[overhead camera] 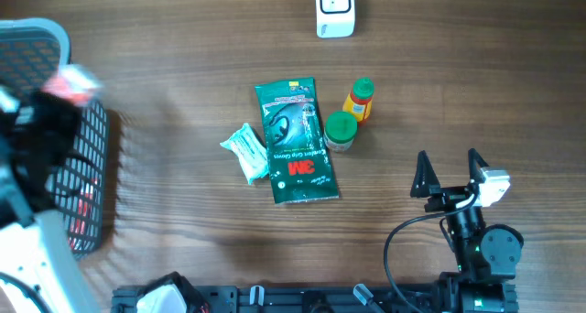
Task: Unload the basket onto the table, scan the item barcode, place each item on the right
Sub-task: 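Reach the left gripper into the basket and grasp the red Kleenex pack, then carry the Kleenex pack with the left gripper and drop it right of the gloves, then reach the left gripper into the basket and grasp the red snack stick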
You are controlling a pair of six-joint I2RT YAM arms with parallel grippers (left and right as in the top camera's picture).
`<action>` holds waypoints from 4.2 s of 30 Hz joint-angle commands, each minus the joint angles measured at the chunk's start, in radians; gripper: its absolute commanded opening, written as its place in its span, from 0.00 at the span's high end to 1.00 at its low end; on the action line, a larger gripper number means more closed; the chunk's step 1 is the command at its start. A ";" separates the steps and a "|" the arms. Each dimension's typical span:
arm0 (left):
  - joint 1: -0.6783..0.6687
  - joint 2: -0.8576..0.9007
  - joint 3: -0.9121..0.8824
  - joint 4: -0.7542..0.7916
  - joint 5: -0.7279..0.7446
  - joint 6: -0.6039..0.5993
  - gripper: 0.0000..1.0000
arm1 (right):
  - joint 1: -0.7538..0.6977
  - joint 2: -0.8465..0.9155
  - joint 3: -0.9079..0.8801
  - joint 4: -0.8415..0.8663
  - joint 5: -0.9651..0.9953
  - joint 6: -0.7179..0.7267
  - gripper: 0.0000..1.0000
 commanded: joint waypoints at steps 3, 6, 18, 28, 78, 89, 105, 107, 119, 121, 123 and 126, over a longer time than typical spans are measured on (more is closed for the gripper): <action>-0.360 -0.021 -0.019 -0.084 -0.066 0.045 0.96 | -0.003 0.000 -0.001 0.003 0.017 0.011 0.00; -0.556 -0.011 -0.111 -0.039 -0.076 0.006 0.96 | -0.003 0.000 -0.001 0.003 0.017 0.012 0.00; -1.103 0.188 -0.465 0.445 -0.077 -0.103 0.96 | -0.003 0.000 -0.001 0.003 0.017 0.012 0.00; -1.233 0.555 -0.467 0.602 -0.056 -0.155 0.81 | -0.003 0.000 -0.001 0.003 0.017 0.012 0.00; -0.062 0.098 0.106 0.187 -0.396 -0.053 0.00 | -0.003 0.000 -0.001 0.003 0.017 0.012 0.00; -0.058 0.173 0.102 0.145 -0.396 -0.052 0.00 | -0.003 0.000 -0.001 0.003 0.017 0.012 0.00; 0.107 0.299 0.101 0.092 -0.390 -0.099 0.00 | -0.003 0.000 -0.001 0.003 0.017 0.012 0.00; 0.128 0.323 0.101 0.090 -0.377 -0.103 0.00 | -0.003 0.000 -0.001 0.003 0.017 0.012 0.00; 0.163 0.454 0.100 0.052 -0.377 -0.210 0.00 | -0.003 0.000 -0.001 0.003 0.017 0.011 0.00; 0.165 0.484 0.100 0.033 -0.377 -0.259 0.00 | -0.003 0.000 -0.001 0.003 0.017 0.012 0.00; 0.165 0.504 0.100 0.022 -0.377 -0.259 0.00 | -0.003 0.000 -0.001 0.003 0.017 0.012 0.00; 0.181 0.526 0.100 -0.024 -0.386 -0.340 0.00 | -0.003 0.000 -0.001 0.003 0.017 0.012 0.00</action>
